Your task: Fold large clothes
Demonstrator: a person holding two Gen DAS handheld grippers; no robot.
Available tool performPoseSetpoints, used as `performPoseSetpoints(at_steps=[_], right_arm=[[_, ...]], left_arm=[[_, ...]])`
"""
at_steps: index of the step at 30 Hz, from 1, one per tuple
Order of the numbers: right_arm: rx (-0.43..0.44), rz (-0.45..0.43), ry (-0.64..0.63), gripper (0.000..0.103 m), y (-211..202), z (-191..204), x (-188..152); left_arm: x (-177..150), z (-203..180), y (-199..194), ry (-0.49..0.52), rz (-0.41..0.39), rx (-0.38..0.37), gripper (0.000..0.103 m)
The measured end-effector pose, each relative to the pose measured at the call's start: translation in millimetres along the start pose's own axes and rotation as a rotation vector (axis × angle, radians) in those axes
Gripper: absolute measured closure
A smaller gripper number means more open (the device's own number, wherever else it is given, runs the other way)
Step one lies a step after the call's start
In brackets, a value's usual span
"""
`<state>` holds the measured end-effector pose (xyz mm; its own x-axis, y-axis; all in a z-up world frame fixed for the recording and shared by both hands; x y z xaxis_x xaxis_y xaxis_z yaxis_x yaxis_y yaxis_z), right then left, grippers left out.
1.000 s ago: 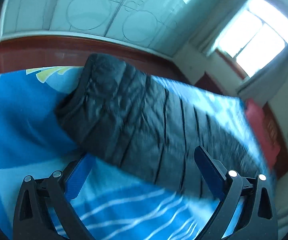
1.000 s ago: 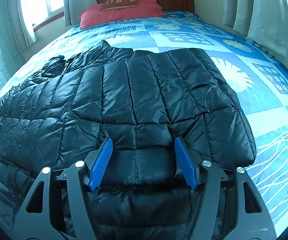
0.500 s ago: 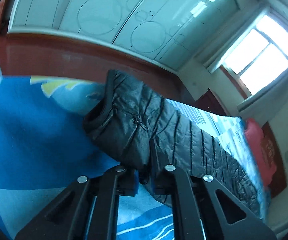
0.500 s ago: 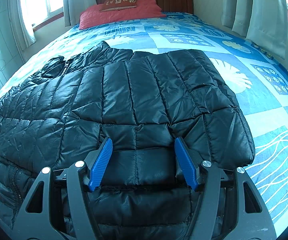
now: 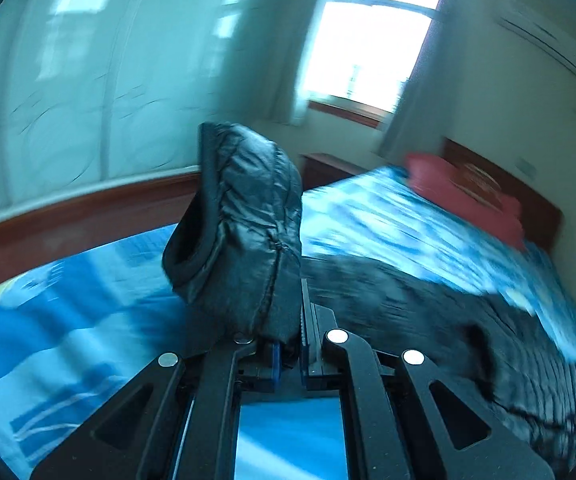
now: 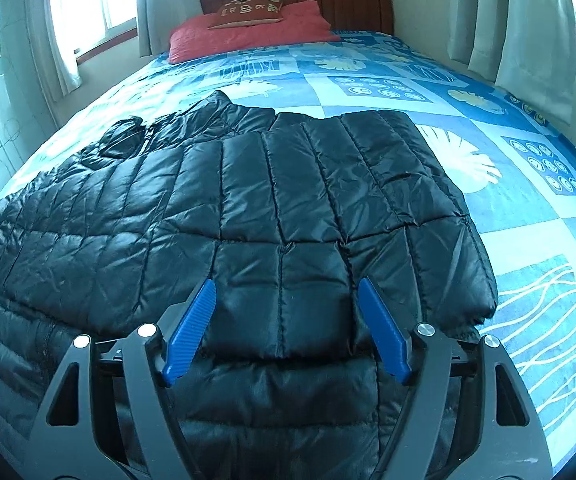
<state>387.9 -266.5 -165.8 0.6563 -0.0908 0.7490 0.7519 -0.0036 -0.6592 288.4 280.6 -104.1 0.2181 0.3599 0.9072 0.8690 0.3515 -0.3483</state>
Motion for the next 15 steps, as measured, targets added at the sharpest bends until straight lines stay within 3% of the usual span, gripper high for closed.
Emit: performPoseSetpoints(at_steps=[10,15], right_arm=[[0.04,-0.033,0.055,0.028,-38,-26,-4],[0.05,-0.024,0.083,0.028,-46,-40,-11]], left_arm=[[-52,-177,-17,0.23,0.099,-0.27,0.097],[-91,-244,-25,0.32,0.15,-0.35,0.097]])
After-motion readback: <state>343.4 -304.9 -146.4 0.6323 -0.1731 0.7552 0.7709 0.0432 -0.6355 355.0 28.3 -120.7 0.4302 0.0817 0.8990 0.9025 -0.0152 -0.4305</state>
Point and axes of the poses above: each gripper's, at about its wrist camera, not at the fingertips, and y roughly the way its jaws point, z to its left, x to its top, the point moved 4 cm from there along y, roughly the way its jaws point, and after that the axes turned 7 degrees about -z, right-handed, at the moved point
